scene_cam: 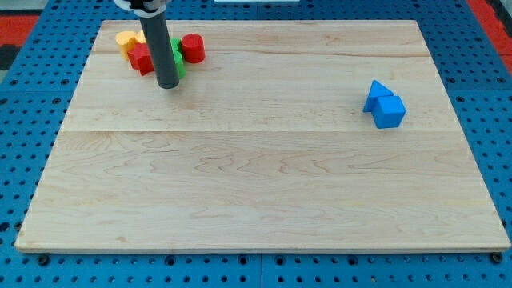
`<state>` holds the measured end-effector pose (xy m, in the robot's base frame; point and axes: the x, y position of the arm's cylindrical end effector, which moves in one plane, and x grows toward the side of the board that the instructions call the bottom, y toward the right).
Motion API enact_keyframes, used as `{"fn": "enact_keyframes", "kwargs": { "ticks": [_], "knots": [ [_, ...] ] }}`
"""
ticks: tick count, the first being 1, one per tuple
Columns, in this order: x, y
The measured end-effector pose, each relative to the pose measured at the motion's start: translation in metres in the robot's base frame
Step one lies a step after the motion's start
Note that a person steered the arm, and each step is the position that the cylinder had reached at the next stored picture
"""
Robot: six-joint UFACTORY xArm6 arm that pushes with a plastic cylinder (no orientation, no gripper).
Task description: Point your arm to the top right side of the blue triangle
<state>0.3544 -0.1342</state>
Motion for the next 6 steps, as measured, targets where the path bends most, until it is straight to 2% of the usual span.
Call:
{"fn": "enact_keyframes", "kwargs": {
  "ticks": [2,6],
  "knots": [
    [-0.014,0.146],
    [-0.015,0.167]
  ]
}}
